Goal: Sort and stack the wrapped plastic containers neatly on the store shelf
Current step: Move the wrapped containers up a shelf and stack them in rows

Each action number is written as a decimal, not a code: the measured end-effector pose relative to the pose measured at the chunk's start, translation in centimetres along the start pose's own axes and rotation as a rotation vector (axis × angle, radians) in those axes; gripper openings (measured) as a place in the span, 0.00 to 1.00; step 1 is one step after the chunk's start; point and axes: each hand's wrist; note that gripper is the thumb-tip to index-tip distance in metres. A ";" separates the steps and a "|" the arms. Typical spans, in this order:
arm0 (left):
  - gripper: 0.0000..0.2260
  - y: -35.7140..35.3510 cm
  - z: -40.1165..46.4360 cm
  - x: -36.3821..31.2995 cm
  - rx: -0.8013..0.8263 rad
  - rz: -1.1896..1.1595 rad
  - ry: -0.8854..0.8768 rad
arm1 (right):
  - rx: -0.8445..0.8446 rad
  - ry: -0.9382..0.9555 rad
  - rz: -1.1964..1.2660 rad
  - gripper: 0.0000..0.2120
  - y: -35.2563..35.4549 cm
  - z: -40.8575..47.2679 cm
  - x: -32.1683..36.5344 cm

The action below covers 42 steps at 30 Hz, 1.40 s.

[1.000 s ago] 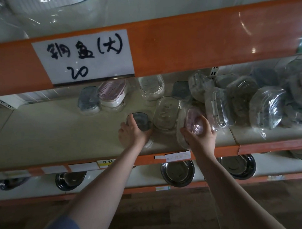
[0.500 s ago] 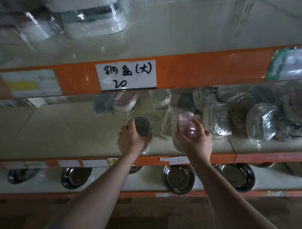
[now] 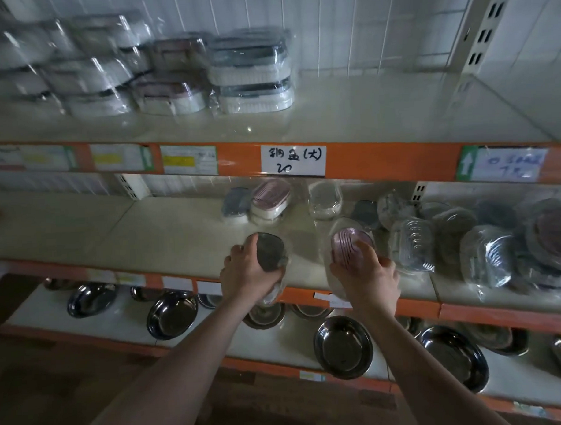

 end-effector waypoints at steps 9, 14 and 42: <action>0.40 7.7 -4.8 4.8 0.022 0.004 -0.118 | 0.000 0.137 -0.098 0.29 1.7 -7.2 4.6; 0.39 13.4 -7.8 8.6 0.045 -0.023 -0.170 | -0.006 0.155 -0.098 0.27 1.5 -13.5 8.4; 0.38 37.7 -1.5 10.9 -0.161 -0.065 -0.291 | -0.001 0.572 -0.025 0.31 5.2 -9.8 30.9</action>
Point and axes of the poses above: each hand's wrist, its own z-axis towards the middle knuckle, its own y-axis out of the back of the hand, x = y × z, and after that the axes turned 1 degree about -z, right-handed
